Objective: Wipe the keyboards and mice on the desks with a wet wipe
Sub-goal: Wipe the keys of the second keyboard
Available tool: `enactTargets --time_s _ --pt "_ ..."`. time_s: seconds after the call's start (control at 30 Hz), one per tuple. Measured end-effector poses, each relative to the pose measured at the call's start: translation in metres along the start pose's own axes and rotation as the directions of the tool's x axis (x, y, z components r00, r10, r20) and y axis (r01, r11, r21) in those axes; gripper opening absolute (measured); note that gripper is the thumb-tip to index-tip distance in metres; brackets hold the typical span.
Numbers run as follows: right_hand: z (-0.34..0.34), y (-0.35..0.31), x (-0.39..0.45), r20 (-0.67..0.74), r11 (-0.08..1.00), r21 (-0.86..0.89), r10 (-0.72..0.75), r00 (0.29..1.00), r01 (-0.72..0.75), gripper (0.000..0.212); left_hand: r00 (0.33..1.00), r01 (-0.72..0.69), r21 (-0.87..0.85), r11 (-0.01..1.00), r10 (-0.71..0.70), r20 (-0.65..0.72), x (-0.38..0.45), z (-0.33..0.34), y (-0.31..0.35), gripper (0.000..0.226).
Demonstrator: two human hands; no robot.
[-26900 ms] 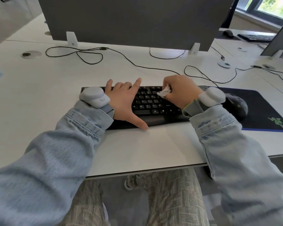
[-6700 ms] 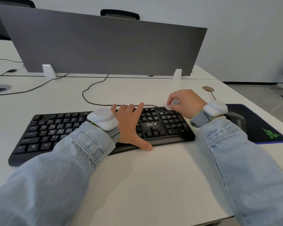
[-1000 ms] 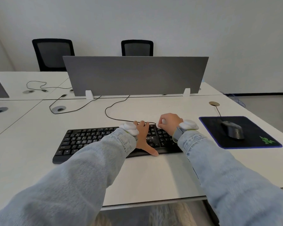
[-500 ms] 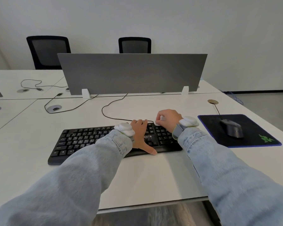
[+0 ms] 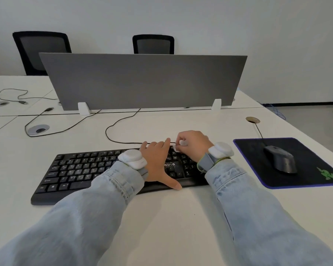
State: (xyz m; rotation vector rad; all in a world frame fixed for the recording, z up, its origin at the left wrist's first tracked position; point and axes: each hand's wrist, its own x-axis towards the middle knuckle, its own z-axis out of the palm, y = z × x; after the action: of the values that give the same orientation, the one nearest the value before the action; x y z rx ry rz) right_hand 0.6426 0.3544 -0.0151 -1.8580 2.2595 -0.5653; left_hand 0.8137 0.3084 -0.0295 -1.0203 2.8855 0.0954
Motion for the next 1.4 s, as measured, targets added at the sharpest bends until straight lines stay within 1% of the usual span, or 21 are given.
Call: enactTargets --time_s 0.07,0.13,0.23,0.27,0.33,0.4,0.47,0.63,0.7,0.77,1.0,1.17,1.33,1.4 --pt "-0.006 0.01 0.0 0.022 1.0 -0.015 0.002 1.0 -0.002 0.004 1.0 0.007 -0.039 0.999 -0.007 -0.001 -0.004 0.004 0.0 0.151" --pt "-0.017 0.025 0.001 0.017 0.993 -0.115 0.037 0.999 -0.034 0.005 1.0 0.004 -0.066 0.998 -0.004 0.002 -0.006 0.007 -0.001 0.149" --pt "-0.027 0.038 0.001 -0.044 0.979 -0.183 0.087 0.995 -0.094 0.008 1.0 -0.003 -0.071 0.997 0.004 0.02 -0.006 0.005 -0.003 0.152" --pt "-0.026 0.037 0.001 -0.084 0.981 -0.173 0.072 0.994 -0.086 0.008 1.0 -0.008 -0.057 0.998 0.009 0.018 -0.006 0.004 -0.003 0.155" --pt "-0.017 0.025 0.002 -0.125 0.99 -0.139 0.0 0.992 -0.017 0.009 1.0 -0.006 -0.029 1.0 0.005 -0.024 -0.006 0.007 -0.005 0.157" --pt "-0.005 0.009 0.003 -0.093 0.982 -0.181 -0.069 0.993 0.051 0.009 0.994 0.027 0.002 1.0 -0.027 -0.102 -0.007 0.014 -0.005 0.158" --pt "0.0 -0.003 0.002 -0.048 0.966 -0.246 -0.094 0.994 0.079 0.009 0.984 0.062 0.03 0.998 -0.056 -0.168 -0.008 0.02 -0.004 0.158" --pt "-0.008 -0.02 -0.013 0.042 0.937 -0.323 -0.123 0.991 0.131 0.011 0.99 0.043 -0.017 0.999 -0.045 -0.132 -0.011 0.015 -0.003 0.158" --pt "-0.009 -0.03 -0.021 0.079 0.919 -0.37 -0.116 0.99 0.138 0.012 0.993 0.045 -0.024 0.999 -0.047 -0.111 -0.013 0.013 -0.001 0.154" --pt "-0.009 -0.036 -0.03 0.088 0.911 -0.39 -0.108 0.99 0.134 0.013 0.993 0.046 -0.02 0.999 -0.048 -0.105 -0.013 0.012 0.0 0.149" --pt "-0.006 -0.031 -0.071 0.063 0.96 -0.259 -0.091 0.994 0.104 0.014 0.994 0.052 -0.02 0.998 -0.054 -0.095 -0.012 0.012 0.0 0.15" --pt "-0.002 -0.017 -0.086 0.041 0.982 -0.122 -0.142 0.989 0.146 0.019 0.992 0.063 -0.026 0.998 -0.065 -0.109 -0.014 0.014 0.001 0.149" --pt "0.007 -0.006 -0.097 -0.039 0.981 -0.073 -0.185 0.982 0.182 0.018 0.991 0.054 -0.029 0.998 -0.058 -0.123 -0.015 0.017 -0.002 0.147" --pt "0.008 0.0 -0.101 -0.061 0.982 -0.064 -0.181 0.982 0.177 0.019 0.99 0.051 -0.031 0.998 -0.055 -0.132 -0.014 0.018 -0.002 0.146"
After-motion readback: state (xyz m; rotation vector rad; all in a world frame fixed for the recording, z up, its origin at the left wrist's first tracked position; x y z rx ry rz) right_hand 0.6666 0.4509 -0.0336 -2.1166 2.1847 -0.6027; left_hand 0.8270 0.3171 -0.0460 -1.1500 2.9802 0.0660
